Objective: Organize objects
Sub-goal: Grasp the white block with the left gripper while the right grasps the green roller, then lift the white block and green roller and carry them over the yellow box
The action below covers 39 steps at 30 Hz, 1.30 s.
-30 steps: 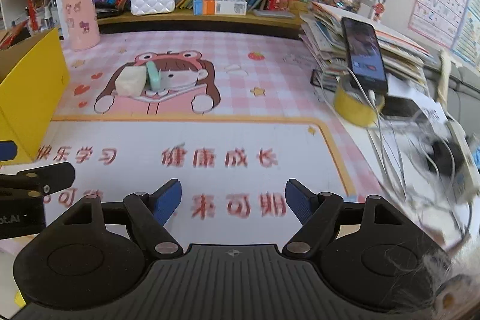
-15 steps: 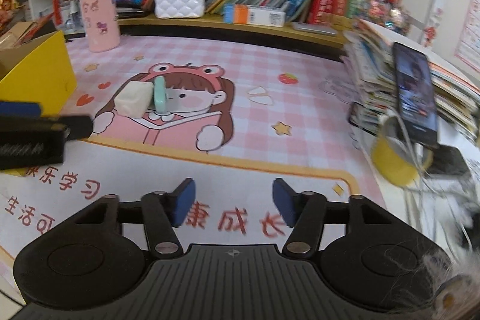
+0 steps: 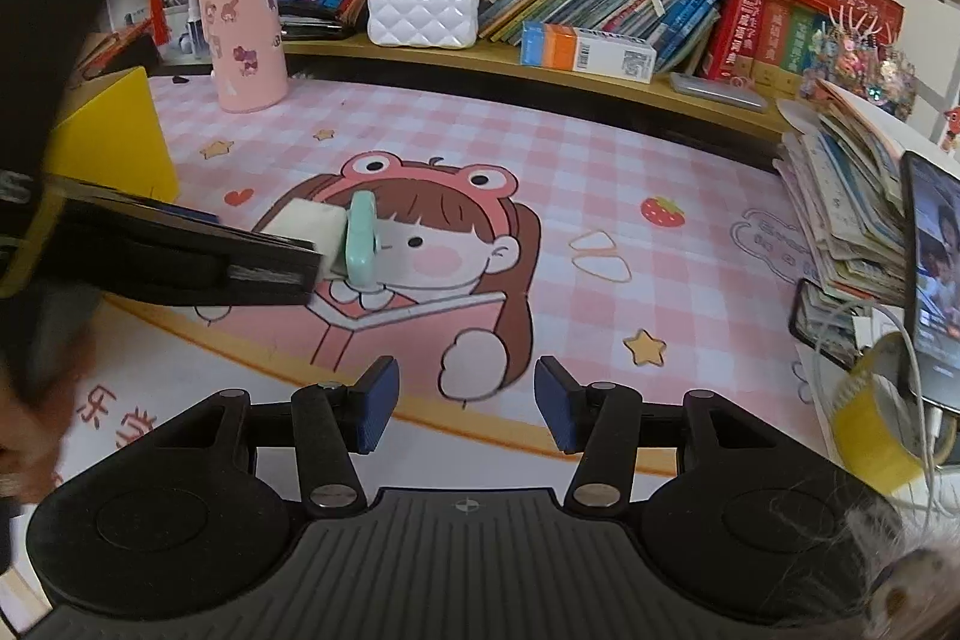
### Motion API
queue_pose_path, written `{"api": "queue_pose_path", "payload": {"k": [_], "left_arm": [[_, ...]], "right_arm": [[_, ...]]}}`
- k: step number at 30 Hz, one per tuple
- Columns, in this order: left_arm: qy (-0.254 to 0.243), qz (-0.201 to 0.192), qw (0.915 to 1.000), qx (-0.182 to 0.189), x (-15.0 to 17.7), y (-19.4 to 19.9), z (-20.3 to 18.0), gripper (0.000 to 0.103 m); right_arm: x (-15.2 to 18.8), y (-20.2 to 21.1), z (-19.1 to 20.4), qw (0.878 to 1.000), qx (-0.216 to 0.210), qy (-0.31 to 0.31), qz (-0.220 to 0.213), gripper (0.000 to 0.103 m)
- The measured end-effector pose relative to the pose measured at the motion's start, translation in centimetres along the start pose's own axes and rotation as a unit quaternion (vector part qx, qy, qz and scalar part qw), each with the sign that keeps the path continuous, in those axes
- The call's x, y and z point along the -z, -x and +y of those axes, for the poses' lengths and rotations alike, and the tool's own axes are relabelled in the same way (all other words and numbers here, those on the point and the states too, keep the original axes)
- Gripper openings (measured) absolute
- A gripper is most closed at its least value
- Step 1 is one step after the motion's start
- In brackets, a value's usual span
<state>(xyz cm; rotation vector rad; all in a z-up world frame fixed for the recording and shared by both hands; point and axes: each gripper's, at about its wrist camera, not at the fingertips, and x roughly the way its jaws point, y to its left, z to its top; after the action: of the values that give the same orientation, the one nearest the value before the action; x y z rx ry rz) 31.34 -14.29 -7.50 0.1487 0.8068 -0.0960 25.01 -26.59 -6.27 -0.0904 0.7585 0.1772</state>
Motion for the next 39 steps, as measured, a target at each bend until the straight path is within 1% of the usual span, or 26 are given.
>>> {"api": "queue_pose_path", "payload": {"k": [1, 4, 7, 9, 11, 13, 16, 19, 22, 27, 28, 31, 35, 39], "left_arm": [[-0.007, 0.001, 1.0, -0.003, -0.2, -0.5, -0.2, 0.056], [-0.017, 0.013, 0.9997, -0.011, -0.8, -2.0, -0.6, 0.047], [-0.009, 0.021, 0.9997, -0.002, -1.0, -3.1, -0.5, 0.044], [-0.004, 0.017, 0.9998, 0.008, -0.9, -3.2, -0.2, 0.04], [0.003, 0.016, 0.9997, 0.019, -0.8, -2.8, 0.5, 0.033], [0.016, 0.013, 0.9997, 0.009, -0.7, -1.7, 1.5, 0.032], [0.038, -0.002, 0.9992, -0.005, -0.3, 0.8, 3.3, 0.031], [0.068, -0.009, 0.9976, -0.007, 0.0, 3.6, 4.9, 0.031], [0.074, -0.012, 0.9972, -0.008, 0.2, 5.2, 5.5, 0.031], [0.082, -0.016, 0.9964, -0.011, 1.1, 7.1, 5.6, 0.031], [0.082, -0.017, 0.9964, -0.012, 1.3, 7.3, 5.6, 0.031], [0.075, -0.019, 0.9969, -0.015, 1.8, 8.2, 5.5, 0.031], [0.072, -0.027, 0.997, -0.009, 2.3, 9.4, 5.4, 0.031], [0.067, -0.034, 0.9972, 0.002, 3.1, 10.6, 5.3, 0.031]], "right_arm": [[-0.2, -0.2, 0.0, 1.0, -0.002, 0.0, -0.001, 0.048], [-0.6, -0.5, 0.2, 1.0, -0.006, 0.001, -0.001, 0.048], [-0.9, -1.0, 0.4, 1.0, -0.016, 0.004, -0.002, 0.048], [-1.1, -1.3, 0.6, 1.0, -0.022, 0.007, -0.003, 0.048], [-1.4, -1.8, 0.7, 0.999, -0.03, 0.008, -0.004, 0.048], [-1.7, -2.4, 1.0, 0.999, -0.041, 0.011, -0.005, 0.048], [-2.3, -3.7, 1.5, 0.998, -0.055, 0.019, -0.007, 0.048], [-3.2, -5.6, 2.3, 0.997, -0.067, 0.029, -0.007, 0.048], [-4.0, -7.7, 3.0, 0.996, -0.084, 0.036, -0.003, 0.039], [-5.1, -10.8, 3.7, 0.995, -0.088, 0.035, 0.011, 0.034], [-5.2, -11.3, 3.8, 0.995, -0.088, 0.035, 0.015, 0.03], [-5.4, -11.6, 4.2, 0.995, -0.086, 0.049, 0.007, 0.018], [-5.3, -10.3, 4.1, 0.995, -0.09, 0.038, -0.002, 0.018], [-4.8, -7.6, 3.9, 0.995, -0.095, 0.026, -0.008, 0.018]]}}
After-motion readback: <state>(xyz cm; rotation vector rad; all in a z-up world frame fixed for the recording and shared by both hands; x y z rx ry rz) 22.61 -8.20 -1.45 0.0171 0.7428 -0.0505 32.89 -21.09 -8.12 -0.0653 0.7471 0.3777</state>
